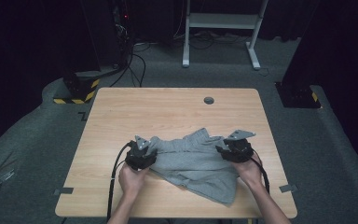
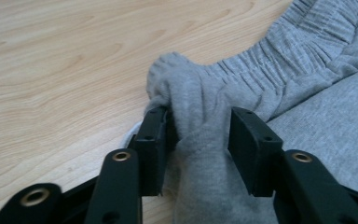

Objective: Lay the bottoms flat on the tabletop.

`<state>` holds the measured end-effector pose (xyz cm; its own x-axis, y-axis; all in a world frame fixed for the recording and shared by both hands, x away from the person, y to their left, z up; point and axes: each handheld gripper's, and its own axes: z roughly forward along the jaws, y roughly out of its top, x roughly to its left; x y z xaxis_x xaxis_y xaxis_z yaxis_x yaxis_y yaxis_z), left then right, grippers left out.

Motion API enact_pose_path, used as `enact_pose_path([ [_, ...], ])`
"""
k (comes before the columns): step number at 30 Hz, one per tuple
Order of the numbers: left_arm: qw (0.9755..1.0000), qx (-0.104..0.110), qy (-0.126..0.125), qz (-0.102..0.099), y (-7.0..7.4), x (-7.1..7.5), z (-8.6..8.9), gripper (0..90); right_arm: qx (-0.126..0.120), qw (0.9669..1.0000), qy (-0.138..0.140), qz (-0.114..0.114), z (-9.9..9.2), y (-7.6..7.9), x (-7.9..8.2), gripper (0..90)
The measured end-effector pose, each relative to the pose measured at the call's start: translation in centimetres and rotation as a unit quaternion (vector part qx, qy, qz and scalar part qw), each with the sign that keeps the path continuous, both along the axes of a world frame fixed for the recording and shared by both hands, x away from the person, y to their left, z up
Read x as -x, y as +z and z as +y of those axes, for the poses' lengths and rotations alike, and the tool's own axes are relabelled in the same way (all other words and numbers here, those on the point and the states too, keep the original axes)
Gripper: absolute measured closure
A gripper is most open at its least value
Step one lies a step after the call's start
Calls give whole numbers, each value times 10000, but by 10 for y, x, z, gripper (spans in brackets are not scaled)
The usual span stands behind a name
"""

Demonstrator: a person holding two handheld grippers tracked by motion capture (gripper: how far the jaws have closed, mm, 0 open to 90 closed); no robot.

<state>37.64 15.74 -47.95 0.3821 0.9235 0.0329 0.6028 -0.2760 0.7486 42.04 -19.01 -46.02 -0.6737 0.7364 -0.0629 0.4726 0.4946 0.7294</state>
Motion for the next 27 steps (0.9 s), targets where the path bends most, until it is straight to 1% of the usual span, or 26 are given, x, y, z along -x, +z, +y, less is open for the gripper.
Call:
enact_pose_path([
  [1, 10000, 29, 0, 7, -1, 1, 1, 547, -45, 9999, 107, 44, 8, 0, -1, 528],
  [2, 10000, 49, 13, 12, -2, 2, 1, 527, -25, 9995, 296, 95, 25, -3, -4, 504],
  [3, 10000, 77, -2, 25, -4, 5, 3, 520, 36, 9993, 348, 124, 34, -7, -7, 494],
  [4, 10000, 77, -2, 25, -4, 5, 3, 511, 36, 9993, 348, 124, 34, -7, -7, 494],
  [5, 10000, 61, -38, 24, -5, 6, 4, 511, 64, 9991, 383, 181, 43, -10, -9, 483],
  [6, 9999, 144, -38, -1, -5, 11, 7, 495, 103, 9984, 461, 297, 57, -17, -14, 476],
  [7, 9999, 144, -38, -1, -5, 11, 7, 491, 103, 9984, 461, 297, 57, -17, -14, 476],
  [8, 9998, 212, -50, -41, -4, 14, 9, 491, 140, 9982, 493, 325, 63, -19, -15, 477],
  [9, 9997, 243, -61, -59, -4, 17, 11, 484, 248, 9975, 562, 339, 70, -22, -18, 480],
  [10, 9995, 304, -89, -99, -3, 23, 15, 466, 358, 9967, 547, 471, 80, -28, -22, 537],
  [11, 9993, 336, -92, -122, -3, 26, 17, 457, 461, 9957, 600, 538, 83, -33, -25, 587],
  [12, 9993, 340, -94, -143, -4, 28, 19, 444, 633, 9940, 643, 612, 86, -39, -27, 652],
  [13, 9993, 340, -94, -143, -4, 28, 19, 435, 633, 9940, 643, 612, 86, -39, -27, 652],
  [14, 9994, 314, -86, -133, -6, 32, 24, 427, 685, 9926, 760, 654, 86, -44, -28, 788],
  [15, 9992, 383, -57, -104, -9, 33, 26, 421, 747, 9918, 790, 678, 86, -42, -28, 839],
  [17, 9990, 425, -46, -87, -11, 34, 28, 408, 854, 9908, 844, 625, 88, -41, -26, 872],
  [18, 9988, 487, -41, -85, -13, 35, 29, 406, 843, 9911, 838, 604, 87, -39, -26, 876],
  [19, 9984, 557, -37, -114, -16, 38, 31, 404, 767, 9922, 810, 552, 85, -37, -25, 878],
  [21, 9982, 580, -30, -118, -18, 39, 32, 403, 555, 9950, 689, 460, 80, -29, -25, 880],
  [22, 9982, 580, -30, -118, -18, 39, 32, 401, 555, 9950, 689, 460, 80, -29, -25, 880],
  [23, 9980, 612, -57, -109, -19, 40, 32, 399, 404, 9975, 539, 230, 74, -15, -28, 880],
  [24, 9981, 596, -76, -124, -18, 40, 33, 398, 337, 9981, 487, 150, 72, -9, -28, 881],
  [26, 9977, 655, -85, -134, -16, 40, 32, 396, 127, 9994, 320, -68, 66, 7, -31, 880],
  [27, 9977, 655, -85, -134, -16, 40, 32, 396, 127, 9994, 320, -68, 66, 7, -31, 880],
])
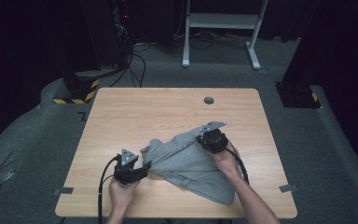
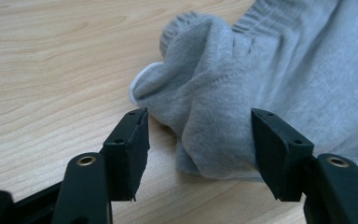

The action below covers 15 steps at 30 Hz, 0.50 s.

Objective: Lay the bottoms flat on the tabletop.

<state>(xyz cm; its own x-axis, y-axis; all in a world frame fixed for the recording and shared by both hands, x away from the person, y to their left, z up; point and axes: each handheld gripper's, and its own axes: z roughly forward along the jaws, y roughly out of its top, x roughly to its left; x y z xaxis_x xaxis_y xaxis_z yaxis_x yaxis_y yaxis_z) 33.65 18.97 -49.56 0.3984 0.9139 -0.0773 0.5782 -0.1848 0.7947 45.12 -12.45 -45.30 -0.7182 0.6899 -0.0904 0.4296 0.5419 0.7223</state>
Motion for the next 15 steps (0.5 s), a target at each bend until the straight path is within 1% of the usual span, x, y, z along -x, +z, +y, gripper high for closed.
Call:
enact_pose_path([
  [1, 10000, 28, -5, -27, 1, -1, -1, 396, -59, 9998, -163, -114, -4, 6, -3, 879],
  [2, 10000, 28, -5, -27, 1, -1, -1, 397, -59, 9998, -163, -114, -4, 6, -3, 879],
  [3, 10000, -32, 13, -53, 2, -2, -2, 397, -31, 9997, -233, -113, -6, 5, -6, 879],
  [4, 10000, -37, 22, -21, 1, -3, -2, 404, 109, 9985, -539, 71, -12, -5, -18, 871],
  [5, 10000, -37, 22, -21, 1, -3, -2, 403, 109, 9985, -539, 71, -12, -5, -18, 871],
  [6, 10000, -3, 41, -4, -1, -3, -1, 404, 192, 9959, -763, 445, -15, -17, -27, 819],
  [7, 10000, -35, 56, 50, -4, -4, 1, 405, 230, 9956, -755, 512, -15, -22, -28, 757],
  [8, 10000, -35, 56, 50, -4, -4, 1, 407, 202, 9957, -733, 533, -15, -24, -26, 706],
  [9, 9999, -58, 48, 86, -5, -5, 1, 407, 202, 9957, -733, 533, -15, -24, -26, 706],
  [10, 9998, -76, 43, 151, -7, -6, 0, 409, 112, 9964, -657, 523, -13, -23, -22, 660],
  [11, 9997, -109, 57, 231, -10, -11, -3, 413, -6, 9986, -395, 353, -5, -19, -12, 601],
  [12, 9997, -109, 57, 231, -10, -11, -3, 416, -18, 9994, -232, 257, 1, -17, -7, 581],
  [13, 9995, -147, 65, 256, -11, -14, -5, 416, -18, 9994, -232, 257, 1, -17, -7, 581],
  [14, 9994, -196, 78, 280, -12, -17, -7, 418, -31, 9998, -81, 203, 8, -14, -3, 558],
  [15, 9992, -215, 91, 320, -13, -20, -9, 422, -40, 9997, 184, 130, 22, -11, 3, 531],
])
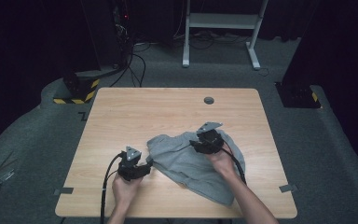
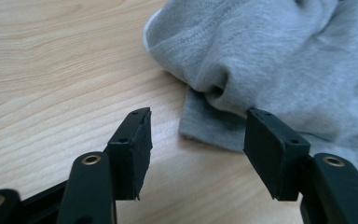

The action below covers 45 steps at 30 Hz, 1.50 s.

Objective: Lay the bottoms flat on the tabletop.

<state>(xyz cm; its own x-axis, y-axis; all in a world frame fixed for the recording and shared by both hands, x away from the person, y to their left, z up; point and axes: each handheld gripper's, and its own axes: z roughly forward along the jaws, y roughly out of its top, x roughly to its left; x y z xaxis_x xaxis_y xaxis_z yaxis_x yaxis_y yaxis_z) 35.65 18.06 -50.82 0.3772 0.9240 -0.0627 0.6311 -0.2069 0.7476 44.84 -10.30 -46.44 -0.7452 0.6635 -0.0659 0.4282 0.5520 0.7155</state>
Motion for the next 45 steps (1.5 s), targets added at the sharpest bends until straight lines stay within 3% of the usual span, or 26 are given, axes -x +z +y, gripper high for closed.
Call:
enact_pose_path([
  [4, 9999, -113, 8, 118, -3, -9, -8, 433, 34, 9997, 211, 114, 19, -4, 0, 507],
  [7, 9997, -179, -25, 185, -4, -12, -10, 464, 182, 9989, 236, 367, 32, -17, -3, 503],
  [9, 9992, -165, -145, 321, -6, -15, -13, 532, 452, 9970, 284, 562, 39, -32, -7, 547],
  [11, 9990, -200, -187, 346, -7, -15, -13, 534, 464, 9963, 332, 649, 39, -36, -8, 562],
  [13, 9989, -180, -200, 372, -7, -15, -11, 577, 334, 9951, 434, 827, 35, -40, -12, 700],
  [14, 9989, -154, -201, 389, -7, -15, -11, 577, 334, 9951, 434, 827, 35, -40, -12, 700],
  [15, 9989, -119, -192, 400, -7, -16, -10, 596, 348, 9947, 450, 857, 33, -40, -12, 756],
  [16, 9989, -47, -200, 422, -6, -17, -10, 674, 380, 9938, 504, 913, 31, -38, -12, 850],
  [17, 9987, -44, -228, 447, -6, -18, -11, 674, 380, 9938, 504, 913, 31, -38, -12, 850],
  [19, 9981, -241, -381, 431, -5, -19, -17, 763, 411, 9958, 488, 661, 30, -30, -6, 875],
  [26, 9971, -253, -568, 440, 0, -12, -12, 834, 34, 9992, 297, 259, 19, -2, -5, 880],
  [27, 9973, -173, -615, 362, 5, -4, -9, 844, -40, 9996, 283, 67, 16, 7, -5, 880],
  [31, 9974, -83, -672, 229, 11, 12, -4, 865, -188, 9996, 193, -119, 13, 21, -8, 882],
  [32, 9976, -61, -654, 204, 11, 23, 3, 870, -264, 9993, 137, -206, 13, 27, -14, 886],
  [33, 9978, -151, -607, 225, 11, 27, 6, 879, -276, 9993, 90, -236, 13, 29, -17, 887],
  [37, 9982, -167, -481, 326, 8, 35, 18, 880, -250, 9992, -149, -289, 10, 24, -25, 887],
  [39, 9985, -56, -399, 357, 5, 37, 25, 873, -73, 9996, -279, 61, 9, 9, -34, 846],
  [40, 9985, -56, -399, 357, 5, 37, 25, 850, -73, 9996, -279, 61, 9, 9, -34, 846],
  [41, 9988, 21, -363, 322, 4, 35, 24, 850, -16, 9996, -271, 119, 10, 6, -35, 791],
  [43, 9993, 34, -286, 253, 4, 31, 20, 691, -81, 9997, -194, 107, 13, 1, -28, 680],
  [44, 9995, -22, -185, 236, 5, 24, 15, 551, -232, 9997, -17, 101, 17, 2, -18, 603],
  [45, 9995, -22, -185, 236, 5, 24, 15, 517, -232, 9997, -17, 101, 17, 2, -18, 603],
])
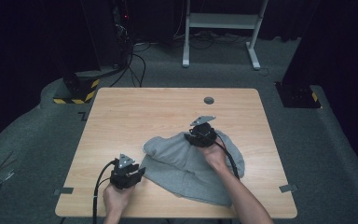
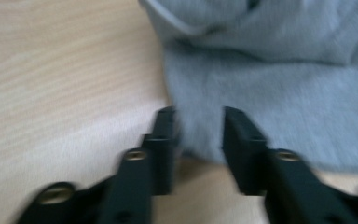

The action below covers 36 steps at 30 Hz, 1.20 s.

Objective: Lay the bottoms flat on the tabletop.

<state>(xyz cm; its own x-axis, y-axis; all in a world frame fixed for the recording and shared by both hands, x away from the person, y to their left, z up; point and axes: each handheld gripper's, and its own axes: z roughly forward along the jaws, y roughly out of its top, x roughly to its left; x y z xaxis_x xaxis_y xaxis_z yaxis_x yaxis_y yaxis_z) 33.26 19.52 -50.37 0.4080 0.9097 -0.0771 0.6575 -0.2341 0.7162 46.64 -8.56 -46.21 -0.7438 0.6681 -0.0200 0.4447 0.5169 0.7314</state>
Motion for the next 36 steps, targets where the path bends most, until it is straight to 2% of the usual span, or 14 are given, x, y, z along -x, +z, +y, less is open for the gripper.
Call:
enact_pose_path([
  [6, 9997, -131, 169, 106, -6, -28, -19, 466, 240, 9984, 517, 10, 17, -6, 19, 487],
  [10, 9992, -361, 156, 104, -11, -32, -24, 569, 425, 9959, 734, 309, 27, -20, 16, 516],
  [12, 9990, -416, 68, 142, -10, -31, -27, 656, 764, 9888, 942, 870, 38, -36, 14, 642],
  [14, 9987, -467, -47, 201, -8, -31, -29, 739, 811, 9886, 954, 841, 40, -40, 14, 692],
  [15, 9985, -470, -145, 231, -7, -29, -30, 790, 766, 9885, 869, 974, 39, -38, 12, 817],
  [19, 9975, -601, -247, 261, -6, -26, -29, 848, 826, 9896, 846, 823, 36, -34, 11, 868],
  [21, 9975, -595, -268, 286, -4, -18, -23, 853, 479, 9959, 603, 480, 25, -18, 11, 872],
  [24, 9969, -708, -269, 233, -4, -6, -16, 854, 165, 9995, 239, 82, 11, 2, 8, 871],
  [28, 9962, -788, -286, 255, -4, 5, -9, 854, -243, 9996, -141, -78, -2, 11, 6, 866],
  [30, 9960, -810, -282, 266, -3, 8, -5, 843, -41, 9998, -173, 89, -2, 3, 2, 828],
  [31, 9963, -790, -259, 195, -3, 8, -4, 805, 189, 9984, -6, 526, 1, -13, 2, 723],
  [33, 9978, -650, -102, -30, 0, 6, -4, 729, 236, 9972, 129, 699, 2, -19, 3, 684],
  [34, 9986, -488, 57, -217, 2, 0, -4, 577, 185, 9961, 316, 808, 3, -26, 9, 624],
  [36, 9987, -413, 131, -275, 3, -4, -6, 536, 132, 9963, 351, 778, 2, -26, 12, 604],
])
